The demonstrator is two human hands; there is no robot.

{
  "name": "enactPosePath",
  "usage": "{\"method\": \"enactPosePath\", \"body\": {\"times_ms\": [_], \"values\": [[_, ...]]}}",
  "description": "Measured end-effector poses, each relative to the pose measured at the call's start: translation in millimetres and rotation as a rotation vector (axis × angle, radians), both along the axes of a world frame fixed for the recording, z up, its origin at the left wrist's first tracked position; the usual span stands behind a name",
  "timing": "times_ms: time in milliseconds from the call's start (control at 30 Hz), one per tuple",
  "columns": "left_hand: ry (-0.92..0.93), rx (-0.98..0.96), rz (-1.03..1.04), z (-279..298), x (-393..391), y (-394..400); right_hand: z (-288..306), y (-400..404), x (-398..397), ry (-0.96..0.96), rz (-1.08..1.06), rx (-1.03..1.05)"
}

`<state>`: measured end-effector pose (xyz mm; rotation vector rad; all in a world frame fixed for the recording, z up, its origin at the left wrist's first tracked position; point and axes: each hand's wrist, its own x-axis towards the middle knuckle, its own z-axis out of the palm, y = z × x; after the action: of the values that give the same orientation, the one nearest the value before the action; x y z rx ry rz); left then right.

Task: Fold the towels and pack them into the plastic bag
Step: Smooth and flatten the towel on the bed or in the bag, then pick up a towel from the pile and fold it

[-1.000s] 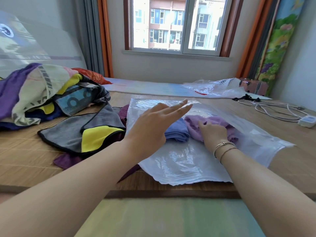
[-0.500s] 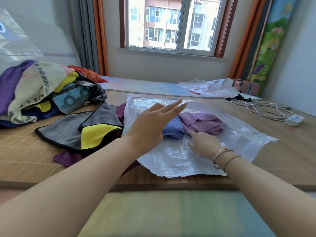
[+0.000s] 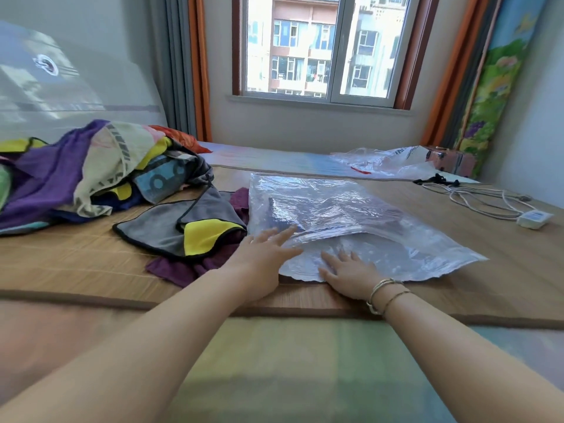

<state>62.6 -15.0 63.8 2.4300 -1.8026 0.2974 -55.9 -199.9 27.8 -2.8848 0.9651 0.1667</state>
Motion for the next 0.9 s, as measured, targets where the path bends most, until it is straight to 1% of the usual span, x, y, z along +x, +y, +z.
{"method": "enactPosePath", "body": {"times_ms": [67, 100, 133, 200, 267, 333, 400, 467, 533, 633, 767, 833, 900], "values": [[0.058, -0.006, 0.083, -9, 5, 15, -1, 15, -5, -0.083, 0.025, -0.137], [0.092, -0.049, 0.107, -15, 7, 24, -1, 26, -9, -0.154, 0.055, -0.224], [0.133, -0.135, 0.117, -21, 8, 32, -2, 38, -13, -0.253, 0.093, -0.311], [0.309, -0.417, 0.137, -33, 9, 48, -1, 62, -19, -0.465, 0.200, -0.397], [0.547, -0.711, 0.233, -41, 10, 67, 6, 87, -19, -0.602, 0.320, -0.353], [0.706, -0.900, 0.338, -52, 12, 88, 14, 112, -8, -0.685, 0.413, -0.248], [0.798, -1.000, 0.406, -66, 18, 110, 19, 139, 11, -0.770, 0.463, -0.130], [0.841, -1.032, 0.438, -69, 27, 129, 19, 160, 40, -0.824, 0.499, -0.057], [0.885, -1.007, 0.441, -62, 35, 144, 12, 172, 76, -0.792, 0.513, -0.062], [0.908, -1.021, 0.435, -56, 48, 162, 7, 170, 129, -0.633, 0.401, -0.121], [0.905, -0.983, 0.510, -68, 59, 173, 12, 155, 173, -0.448, 0.311, -0.230], [0.887, -0.988, 0.528, -67, 64, 171, 15, 152, 183, -0.424, 0.303, -0.319], [0.879, -0.964, 0.516, -64, 67, 169, 18, 150, 188, -0.441, 0.309, -0.404]]}}
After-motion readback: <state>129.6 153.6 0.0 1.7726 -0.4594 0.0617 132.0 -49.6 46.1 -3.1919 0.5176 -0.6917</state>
